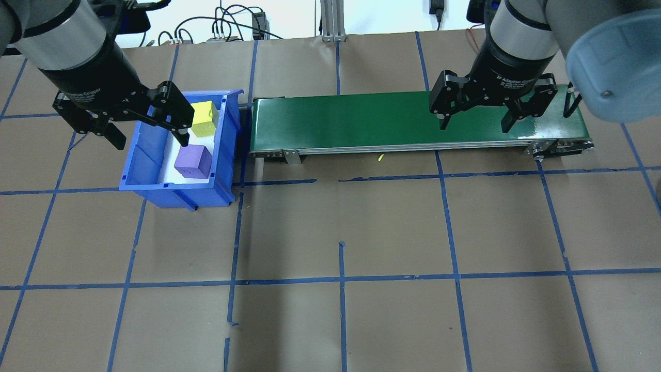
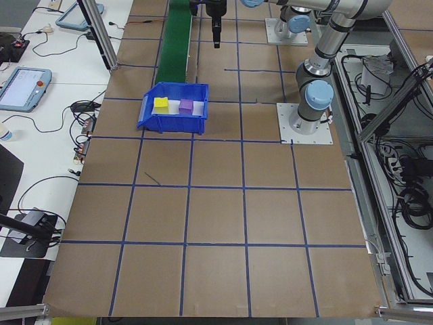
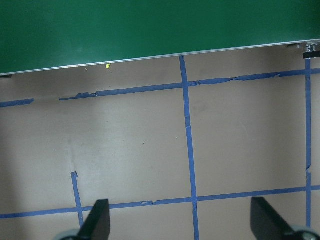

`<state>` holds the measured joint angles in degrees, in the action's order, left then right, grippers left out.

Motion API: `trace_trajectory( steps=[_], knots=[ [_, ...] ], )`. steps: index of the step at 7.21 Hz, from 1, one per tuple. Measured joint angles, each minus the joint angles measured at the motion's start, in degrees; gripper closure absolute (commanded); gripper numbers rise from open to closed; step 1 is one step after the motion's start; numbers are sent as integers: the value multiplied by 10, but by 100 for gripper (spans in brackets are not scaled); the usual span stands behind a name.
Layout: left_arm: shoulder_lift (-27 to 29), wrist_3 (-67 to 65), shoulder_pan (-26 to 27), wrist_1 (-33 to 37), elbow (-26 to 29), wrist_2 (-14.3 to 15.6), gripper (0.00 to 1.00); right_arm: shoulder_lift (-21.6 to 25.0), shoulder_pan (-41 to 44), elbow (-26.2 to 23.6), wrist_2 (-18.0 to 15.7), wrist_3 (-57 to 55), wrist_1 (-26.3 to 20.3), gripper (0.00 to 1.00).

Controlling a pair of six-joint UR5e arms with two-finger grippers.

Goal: Move block left to right into plate

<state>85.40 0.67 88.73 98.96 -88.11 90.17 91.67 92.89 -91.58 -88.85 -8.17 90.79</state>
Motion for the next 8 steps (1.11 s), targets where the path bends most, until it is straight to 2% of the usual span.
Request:
trace_trajectory(
  steps=[8],
  knots=[
    [7,5,-10,2,-4,2,0,0,0,0,0,0,0,0]
  ],
)
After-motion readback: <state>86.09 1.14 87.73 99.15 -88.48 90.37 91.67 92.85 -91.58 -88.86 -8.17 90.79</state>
